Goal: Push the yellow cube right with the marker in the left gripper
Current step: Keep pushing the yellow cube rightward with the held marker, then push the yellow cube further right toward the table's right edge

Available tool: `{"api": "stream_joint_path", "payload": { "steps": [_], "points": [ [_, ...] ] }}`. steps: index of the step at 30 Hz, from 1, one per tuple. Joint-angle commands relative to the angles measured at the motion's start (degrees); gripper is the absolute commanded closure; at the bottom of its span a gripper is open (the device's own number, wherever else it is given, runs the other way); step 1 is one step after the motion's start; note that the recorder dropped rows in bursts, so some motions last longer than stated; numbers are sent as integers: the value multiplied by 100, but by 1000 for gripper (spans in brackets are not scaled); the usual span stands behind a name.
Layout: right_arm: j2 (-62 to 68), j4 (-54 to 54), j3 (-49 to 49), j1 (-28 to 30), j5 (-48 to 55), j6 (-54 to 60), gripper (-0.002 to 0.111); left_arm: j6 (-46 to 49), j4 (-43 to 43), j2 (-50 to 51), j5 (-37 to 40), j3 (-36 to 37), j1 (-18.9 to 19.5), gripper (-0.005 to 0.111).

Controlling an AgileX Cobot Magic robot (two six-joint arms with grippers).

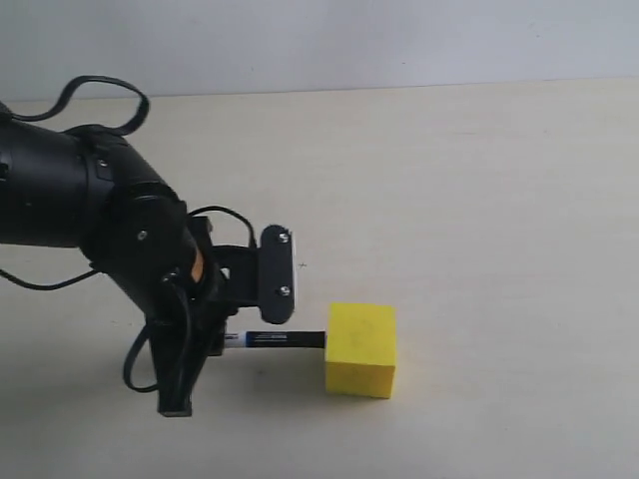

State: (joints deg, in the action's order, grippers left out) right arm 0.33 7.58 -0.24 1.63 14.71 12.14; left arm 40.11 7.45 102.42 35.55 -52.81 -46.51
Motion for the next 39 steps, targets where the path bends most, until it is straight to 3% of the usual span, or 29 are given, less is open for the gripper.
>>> {"api": "stream_joint_path", "payload": {
  "steps": [1,6,10,16,19,21,28,35,39],
  "points": [
    [-33,-3,24,33,-84,6,108,-50,-107,18,126,-285,-327,107],
    [-33,-3,24,33,-84,6,108,-306,67,18,773,-317,-112,107],
    [-33,-3,24,33,-84,6,108,-409,44,18,847,-317,-35,107],
    [-33,-3,24,33,-84,6,108,-392,-233,65,137,-343,-661,107],
    [-33,-3,24,33,-84,6,108,-415,-92,160,161,-541,-1008,107],
    [-33,-3,24,33,-84,6,108,-493,-40,160,225,-590,-1019,107],
    [-33,-3,24,33,-84,6,108,-1004,-82,196,794,-590,-534,107],
    [-33,-3,24,33,-84,6,108,-1055,-310,512,436,-604,-804,107],
    [-33,-3,24,33,-84,6,108,-1105,-310,880,377,-1055,-952,107]
  ]
}}
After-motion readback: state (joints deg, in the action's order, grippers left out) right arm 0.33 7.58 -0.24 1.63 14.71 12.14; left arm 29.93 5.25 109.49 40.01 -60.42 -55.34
